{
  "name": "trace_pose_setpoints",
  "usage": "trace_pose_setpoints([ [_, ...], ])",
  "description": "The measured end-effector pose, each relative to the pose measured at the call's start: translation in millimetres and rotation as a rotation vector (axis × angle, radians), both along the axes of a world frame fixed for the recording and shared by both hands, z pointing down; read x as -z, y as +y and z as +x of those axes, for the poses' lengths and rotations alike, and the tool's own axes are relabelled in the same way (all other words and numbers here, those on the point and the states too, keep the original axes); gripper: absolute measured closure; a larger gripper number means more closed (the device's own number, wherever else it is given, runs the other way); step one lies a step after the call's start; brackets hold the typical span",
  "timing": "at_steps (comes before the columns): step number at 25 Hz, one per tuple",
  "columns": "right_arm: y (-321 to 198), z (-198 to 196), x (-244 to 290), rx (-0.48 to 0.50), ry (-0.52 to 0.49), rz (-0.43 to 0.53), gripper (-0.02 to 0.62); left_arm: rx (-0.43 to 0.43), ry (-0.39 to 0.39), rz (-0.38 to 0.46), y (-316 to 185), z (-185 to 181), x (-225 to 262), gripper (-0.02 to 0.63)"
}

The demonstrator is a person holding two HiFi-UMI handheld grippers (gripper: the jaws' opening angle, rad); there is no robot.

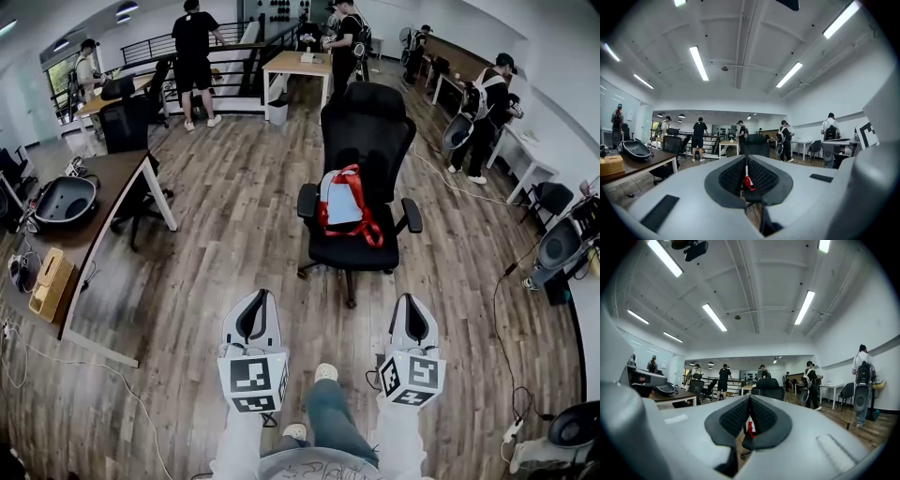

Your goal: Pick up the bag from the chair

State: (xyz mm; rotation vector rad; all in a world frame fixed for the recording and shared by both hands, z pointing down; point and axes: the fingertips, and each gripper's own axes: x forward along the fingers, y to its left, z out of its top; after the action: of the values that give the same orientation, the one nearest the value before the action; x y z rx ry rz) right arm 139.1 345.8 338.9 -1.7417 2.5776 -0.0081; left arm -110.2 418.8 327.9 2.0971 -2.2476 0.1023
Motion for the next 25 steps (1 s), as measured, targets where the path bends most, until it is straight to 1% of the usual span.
trace_pose_setpoints([
  [5,-58,-7,2,0.021,-0.007,0.014,0.584,0.004,0.011,0.004,-54,-1,-2,0.598],
  [6,-72,-8,3,0.026,-0.01,0.018,0.584,0.003,0.015,0.009,-67,-1,-2,0.589],
  [8,-99,-11,6,0.035,-0.014,0.029,0.584,-0.001,0.019,0.018,-94,0,0,0.542],
  [10,-128,-12,10,0.047,-0.014,0.041,0.584,0.002,0.017,0.022,-123,2,3,0.516],
  [18,-234,-9,19,0.083,-0.011,0.064,0.584,0.012,0.035,0.025,-229,11,6,0.489],
  [25,-288,-1,11,0.079,-0.028,0.042,0.585,-0.004,0.046,-0.004,-286,22,-6,0.48],
])
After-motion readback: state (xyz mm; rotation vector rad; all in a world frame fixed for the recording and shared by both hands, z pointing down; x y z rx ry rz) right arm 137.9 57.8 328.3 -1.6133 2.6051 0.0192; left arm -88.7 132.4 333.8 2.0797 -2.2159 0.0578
